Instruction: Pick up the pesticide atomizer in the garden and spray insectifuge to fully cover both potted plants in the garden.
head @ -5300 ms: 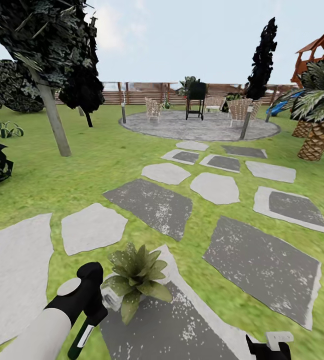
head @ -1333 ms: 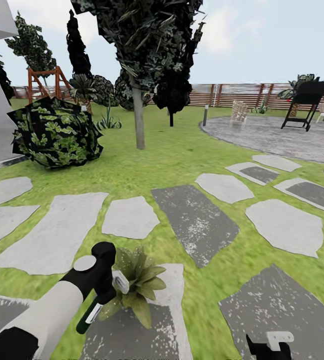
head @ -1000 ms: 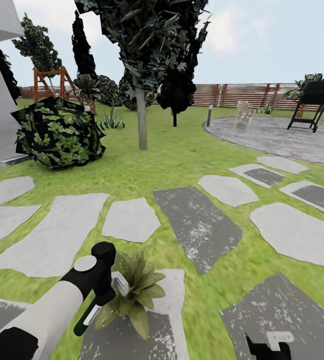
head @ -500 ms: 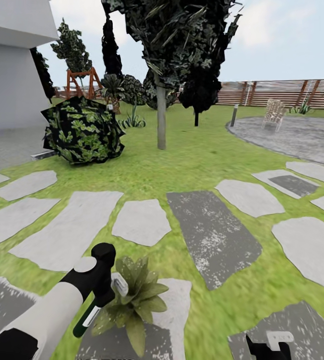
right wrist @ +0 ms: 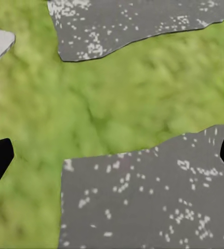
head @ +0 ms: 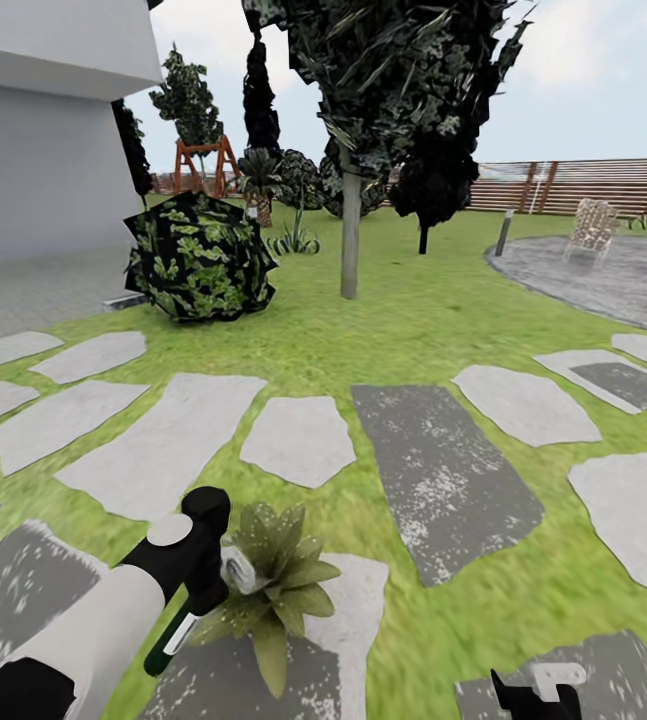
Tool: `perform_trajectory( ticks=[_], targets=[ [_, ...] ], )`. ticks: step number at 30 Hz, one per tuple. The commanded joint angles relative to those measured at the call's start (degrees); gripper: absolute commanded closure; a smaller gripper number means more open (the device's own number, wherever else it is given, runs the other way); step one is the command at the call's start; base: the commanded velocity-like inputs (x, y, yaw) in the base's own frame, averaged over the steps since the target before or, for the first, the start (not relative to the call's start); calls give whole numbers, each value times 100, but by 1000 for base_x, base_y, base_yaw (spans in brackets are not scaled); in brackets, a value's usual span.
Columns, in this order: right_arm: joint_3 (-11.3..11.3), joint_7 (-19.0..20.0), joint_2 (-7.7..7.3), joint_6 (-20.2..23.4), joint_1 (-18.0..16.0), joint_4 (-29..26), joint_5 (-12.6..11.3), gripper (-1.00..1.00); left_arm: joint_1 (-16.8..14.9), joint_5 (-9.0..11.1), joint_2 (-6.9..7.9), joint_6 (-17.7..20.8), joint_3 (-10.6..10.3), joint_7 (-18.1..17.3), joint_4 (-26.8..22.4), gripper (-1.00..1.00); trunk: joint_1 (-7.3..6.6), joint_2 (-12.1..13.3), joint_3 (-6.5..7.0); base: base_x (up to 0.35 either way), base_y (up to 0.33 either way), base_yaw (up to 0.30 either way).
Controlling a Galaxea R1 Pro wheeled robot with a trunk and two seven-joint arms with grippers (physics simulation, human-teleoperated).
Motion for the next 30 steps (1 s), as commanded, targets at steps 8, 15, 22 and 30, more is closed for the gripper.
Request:
perform_trajectory(
  ticks=[8, 15, 22, 30],
  targets=[
    [-49, 45, -1, -22, -5, 1, 21, -100, -4, -45, -4, 65, -21, -55, -7, 100, -1, -2, -5, 0, -165, 94],
    [-49, 47, 2, -22, -5, 1, 21, -100, -4, -48, -4, 63, -21, -55, -7, 100, -1, -2, -5, 0, -268, 63],
    [-49, 46, 2, -22, -5, 1, 21, -100, -7, -45, 5, 68, -21, -55, -7, 100, -1, -2, -5, 0, -269, 266],
    [-49, 48, 2, -22, -5, 1, 21, -100, 48, -50, 161, 62, 60, -9, -8, 100, -1, -2, -5, 0, -242, 278]
  ],
)
